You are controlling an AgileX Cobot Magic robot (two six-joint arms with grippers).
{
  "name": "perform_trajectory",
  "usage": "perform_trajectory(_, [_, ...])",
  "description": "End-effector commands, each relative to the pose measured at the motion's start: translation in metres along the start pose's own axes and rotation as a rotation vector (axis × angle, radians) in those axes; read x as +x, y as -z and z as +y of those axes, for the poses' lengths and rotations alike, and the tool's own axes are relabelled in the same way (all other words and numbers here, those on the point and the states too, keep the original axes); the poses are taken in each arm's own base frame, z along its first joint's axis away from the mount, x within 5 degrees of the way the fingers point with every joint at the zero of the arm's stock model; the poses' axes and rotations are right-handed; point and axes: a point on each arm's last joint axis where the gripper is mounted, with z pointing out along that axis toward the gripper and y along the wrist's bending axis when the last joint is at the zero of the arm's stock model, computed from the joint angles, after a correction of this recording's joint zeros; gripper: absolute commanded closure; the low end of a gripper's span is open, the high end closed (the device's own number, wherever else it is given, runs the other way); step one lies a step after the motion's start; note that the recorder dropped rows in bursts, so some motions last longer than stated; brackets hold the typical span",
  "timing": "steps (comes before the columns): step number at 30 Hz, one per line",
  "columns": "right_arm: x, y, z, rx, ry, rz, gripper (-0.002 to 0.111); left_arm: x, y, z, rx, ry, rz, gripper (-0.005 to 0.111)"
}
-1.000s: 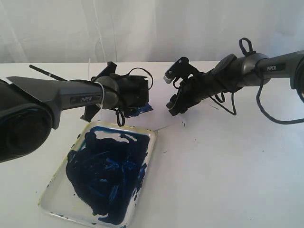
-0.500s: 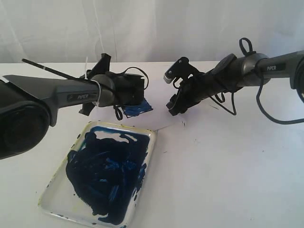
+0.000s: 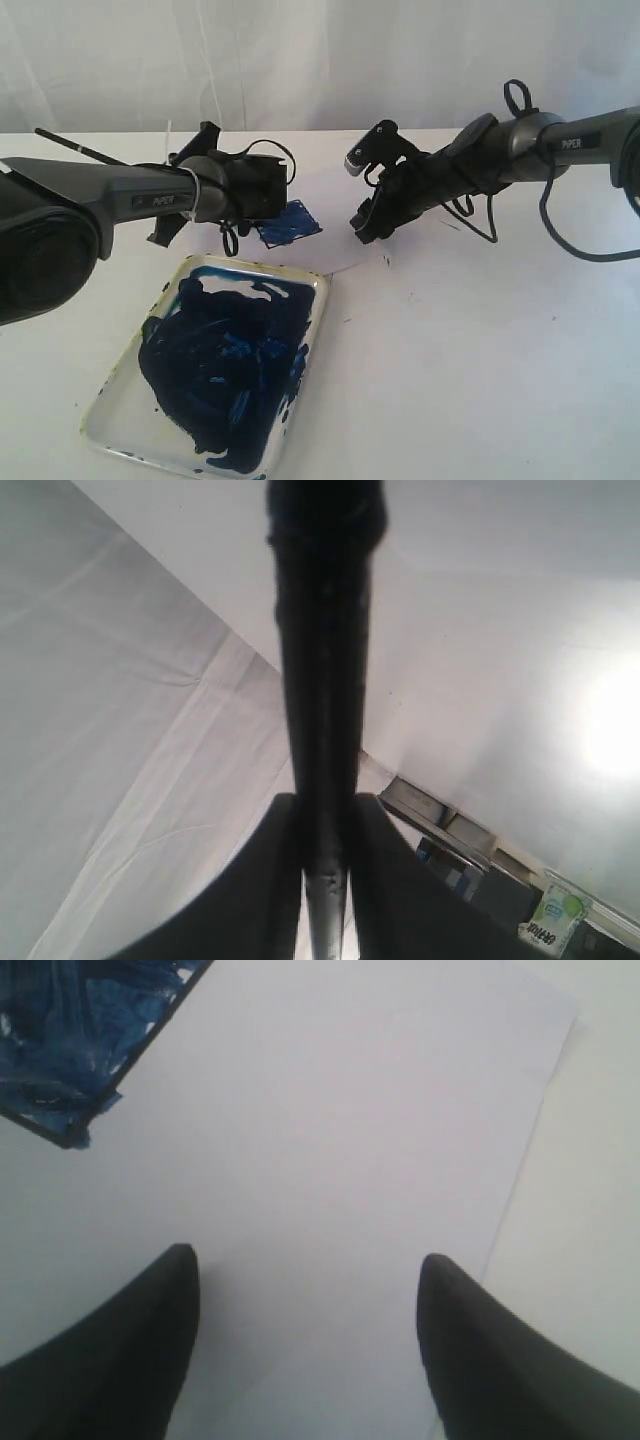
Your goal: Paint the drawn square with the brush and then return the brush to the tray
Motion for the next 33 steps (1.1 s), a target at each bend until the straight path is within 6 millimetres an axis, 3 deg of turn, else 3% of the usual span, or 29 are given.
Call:
perform_trajectory(1, [0.015,-0.012,0.005,-0.026,0.053,0.053,0.048,0.001,0.003,0.000,0.006,0.005,-0.006,0.107])
perform_trajectory(6, [0.015,-0.012,0.005,-0.026,0.053,0.053,0.048,-0.012,0.020,-0.005,0.033,0.009,-0.065,0.107])
perform_trajectory(14, [0.015,-0.012,0.005,-0.026,0.053,0.053,0.048,-0.013,0.028,-0.005,0.019,-0.002,-0.053,0.107])
perform_trajectory(20, [0.015,-0.012,0.005,-0.026,0.053,0.053,0.048,0.000,0.029,0.006,-0.068,0.053,0.042,0.107])
perform_trajectory(25, [0.015,-0.012,0.005,-0.026,0.053,0.053,0.048,0.005,0.049,0.016,-0.120,0.091,0.005,0.107])
perform_trajectory(27, [0.015,-0.012,0.005,-0.026,0.053,0.053,0.048,0.001,0.057,0.014,-0.103,0.051,-0.017,0.107])
perform_trajectory(33, [0.015,-0.012,0.006,-0.028,0.053,0.053,0.048,-0.022,0.045,-0.002,-0.063,-0.045,-0.049,0.107])
